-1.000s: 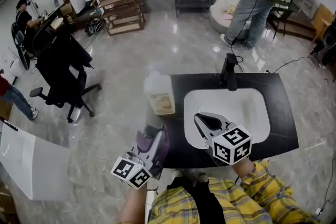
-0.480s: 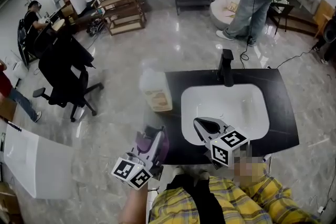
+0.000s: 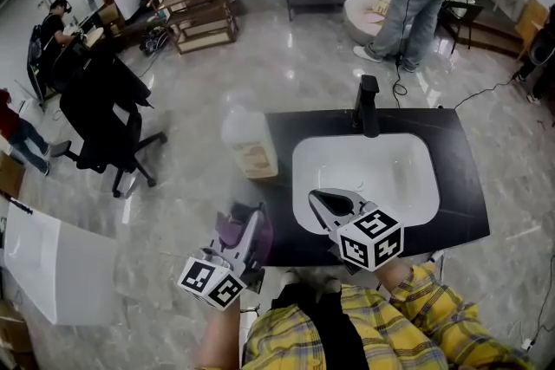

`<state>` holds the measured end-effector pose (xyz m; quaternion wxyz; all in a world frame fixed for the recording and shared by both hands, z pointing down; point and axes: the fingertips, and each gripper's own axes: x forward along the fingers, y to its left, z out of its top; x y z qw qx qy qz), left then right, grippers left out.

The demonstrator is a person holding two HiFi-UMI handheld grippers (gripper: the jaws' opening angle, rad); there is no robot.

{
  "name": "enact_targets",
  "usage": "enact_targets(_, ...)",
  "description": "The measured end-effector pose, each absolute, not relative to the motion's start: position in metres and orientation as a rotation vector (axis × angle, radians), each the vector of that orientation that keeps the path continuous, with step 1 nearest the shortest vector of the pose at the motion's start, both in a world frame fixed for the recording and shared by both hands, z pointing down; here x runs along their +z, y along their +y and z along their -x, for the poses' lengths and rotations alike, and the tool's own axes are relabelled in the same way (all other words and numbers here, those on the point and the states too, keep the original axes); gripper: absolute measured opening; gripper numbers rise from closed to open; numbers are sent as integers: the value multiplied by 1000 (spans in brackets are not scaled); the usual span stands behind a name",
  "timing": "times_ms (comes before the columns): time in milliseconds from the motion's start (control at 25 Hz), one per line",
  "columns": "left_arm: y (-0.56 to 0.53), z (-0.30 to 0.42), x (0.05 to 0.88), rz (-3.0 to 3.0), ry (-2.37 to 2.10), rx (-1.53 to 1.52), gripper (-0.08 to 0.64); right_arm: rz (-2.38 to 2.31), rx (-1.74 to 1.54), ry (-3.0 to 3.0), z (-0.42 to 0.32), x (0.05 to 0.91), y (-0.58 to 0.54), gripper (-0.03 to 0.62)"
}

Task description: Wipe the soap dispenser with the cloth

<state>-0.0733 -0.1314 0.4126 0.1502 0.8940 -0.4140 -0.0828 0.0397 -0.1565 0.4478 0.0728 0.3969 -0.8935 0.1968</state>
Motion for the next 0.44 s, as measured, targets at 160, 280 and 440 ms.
enact_targets(160, -132, 73, 411, -2561, -1181, -234, 61, -1175, 586, -2691, -33, 442, -157, 6)
enact_targets(280, -132, 69, 411, -2569, -1170, -235, 61, -1159, 570, -2704, -30, 439, -158, 6)
enact_targets(440, -134, 66, 410, -2578, -1163, -223, 61, -1137, 560, -2718, -25, 437, -160, 6)
